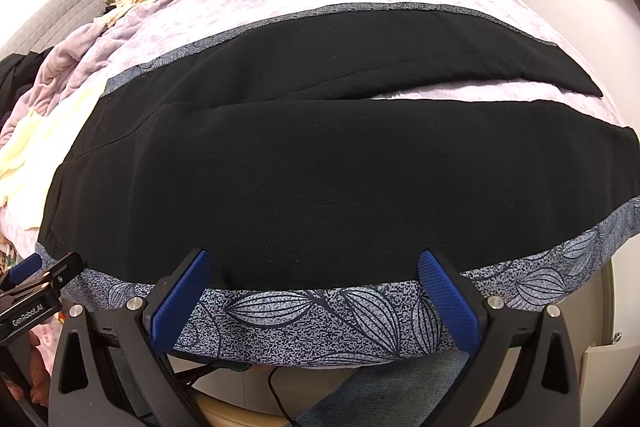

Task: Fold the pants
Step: 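Lift the waistband with both grippers and fold it over toward the legs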

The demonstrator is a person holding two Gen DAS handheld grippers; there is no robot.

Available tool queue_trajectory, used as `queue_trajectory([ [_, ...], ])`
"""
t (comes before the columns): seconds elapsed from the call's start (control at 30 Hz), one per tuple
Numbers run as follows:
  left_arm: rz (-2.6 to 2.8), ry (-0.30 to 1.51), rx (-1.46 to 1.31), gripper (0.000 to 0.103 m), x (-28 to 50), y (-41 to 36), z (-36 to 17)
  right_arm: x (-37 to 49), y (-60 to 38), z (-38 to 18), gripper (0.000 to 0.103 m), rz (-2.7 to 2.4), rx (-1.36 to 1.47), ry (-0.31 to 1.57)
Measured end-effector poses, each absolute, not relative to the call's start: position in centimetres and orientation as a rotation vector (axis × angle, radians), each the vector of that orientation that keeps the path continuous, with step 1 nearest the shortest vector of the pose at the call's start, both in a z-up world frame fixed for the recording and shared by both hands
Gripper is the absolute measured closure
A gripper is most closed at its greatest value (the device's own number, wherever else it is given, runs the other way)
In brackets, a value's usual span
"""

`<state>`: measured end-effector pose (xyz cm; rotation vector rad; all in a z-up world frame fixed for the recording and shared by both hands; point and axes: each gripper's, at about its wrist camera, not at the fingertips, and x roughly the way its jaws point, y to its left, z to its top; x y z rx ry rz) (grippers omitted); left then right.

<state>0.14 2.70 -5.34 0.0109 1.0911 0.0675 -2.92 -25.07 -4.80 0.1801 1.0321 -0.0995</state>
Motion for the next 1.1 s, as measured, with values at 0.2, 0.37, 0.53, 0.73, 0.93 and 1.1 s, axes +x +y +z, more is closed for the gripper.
queue_trajectory([
  [0.2,0.064,1.082,0.005,0.000,-0.4,3.1,-5.2,-3.2,-25.3,-4.6,0.000,-0.088,0.194,1.020],
  [0.37,-0.028,1.067,-0.068,0.000,-1.0,4.1,-4.9,-4.0,-26.7,-4.2,0.000,0.070,0.379,0.950],
  [0.53,-0.200,0.977,-0.206,0.000,-3.3,7.9,-4.9,-5.9,-29.6,-5.4,0.010,0.321,0.654,0.869],
  [0.73,-0.282,1.029,-0.302,0.000,-6.3,11.5,-8.0,-8.5,-32.5,-10.8,0.052,0.433,0.876,0.945],
  [0.93,-0.325,0.997,-0.525,0.000,-4.8,12.9,-10.2,-9.6,-34.7,-13.7,0.052,0.393,1.008,0.929],
  [1.1,-0.345,0.967,-0.545,0.000,-3.5,12.2,-9.7,-8.9,-34.6,-13.9,0.051,0.411,1.000,0.925],
])
